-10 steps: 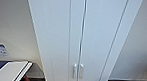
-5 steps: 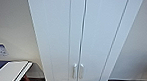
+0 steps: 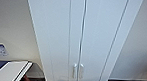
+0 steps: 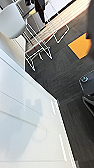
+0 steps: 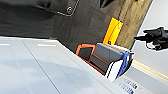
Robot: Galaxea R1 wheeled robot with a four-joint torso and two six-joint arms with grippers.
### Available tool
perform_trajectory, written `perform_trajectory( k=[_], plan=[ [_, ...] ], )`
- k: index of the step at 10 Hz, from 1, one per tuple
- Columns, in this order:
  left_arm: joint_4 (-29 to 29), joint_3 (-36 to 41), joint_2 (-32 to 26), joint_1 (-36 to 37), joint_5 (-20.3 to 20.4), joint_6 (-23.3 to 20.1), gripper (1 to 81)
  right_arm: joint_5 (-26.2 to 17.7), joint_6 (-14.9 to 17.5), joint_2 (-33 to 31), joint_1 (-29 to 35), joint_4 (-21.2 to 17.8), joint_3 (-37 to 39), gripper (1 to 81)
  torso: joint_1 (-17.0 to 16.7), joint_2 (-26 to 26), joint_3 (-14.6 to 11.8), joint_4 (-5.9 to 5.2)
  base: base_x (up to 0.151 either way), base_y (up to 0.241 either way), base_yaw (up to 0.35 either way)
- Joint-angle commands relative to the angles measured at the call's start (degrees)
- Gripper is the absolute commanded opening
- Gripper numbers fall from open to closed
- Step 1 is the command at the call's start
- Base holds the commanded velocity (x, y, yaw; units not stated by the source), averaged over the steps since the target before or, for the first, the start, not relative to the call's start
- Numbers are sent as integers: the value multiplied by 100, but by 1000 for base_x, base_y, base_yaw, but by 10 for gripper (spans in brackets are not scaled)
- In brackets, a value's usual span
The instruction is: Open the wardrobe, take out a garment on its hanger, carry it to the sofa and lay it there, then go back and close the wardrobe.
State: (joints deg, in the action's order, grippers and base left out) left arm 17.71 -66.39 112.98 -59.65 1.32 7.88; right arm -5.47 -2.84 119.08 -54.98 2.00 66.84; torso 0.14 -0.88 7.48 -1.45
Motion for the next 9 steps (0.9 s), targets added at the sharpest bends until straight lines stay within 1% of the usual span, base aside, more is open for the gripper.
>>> perform_trajectory(
  k=[1, 3, 5, 6, 8, 9],
  plan=[
    [-5, 319, -372, 914, -123, 30, 811, -261, 3, -259, 939, -253, -348, 811, 0, 0, 0, 0, 0, 0, 0],
    [-13, 328, -302, 1231, -123, 39, 811, -252, 3, -259, 1203, -218, -463, 811, 2, 2, 0, 0, 0, 0, 0],
    [-101, 328, -249, 1556, -166, 39, 811, -261, 3, -145, 1581, -261, -419, 811, 5, 5, 2, 0, 0, 0, 0],
    [-93, 328, -196, 1732, -404, 39, 811, -288, -6, -145, 1748, -279, -436, 811, 5, 5, 2, 0, 0, 0, 0],
    [-119, 328, -153, 1978, -474, 39, 811, -305, -6, -84, 1977, -305, -419, 811, 7, 6, 5, 0, 0, 0, 0],
    [-145, 293, -109, 2084, -483, 39, 811, -314, -76, -4, 2117, -341, -366, 811, 9, 9, 6, 0, 0, 0, 0]
  ],
)
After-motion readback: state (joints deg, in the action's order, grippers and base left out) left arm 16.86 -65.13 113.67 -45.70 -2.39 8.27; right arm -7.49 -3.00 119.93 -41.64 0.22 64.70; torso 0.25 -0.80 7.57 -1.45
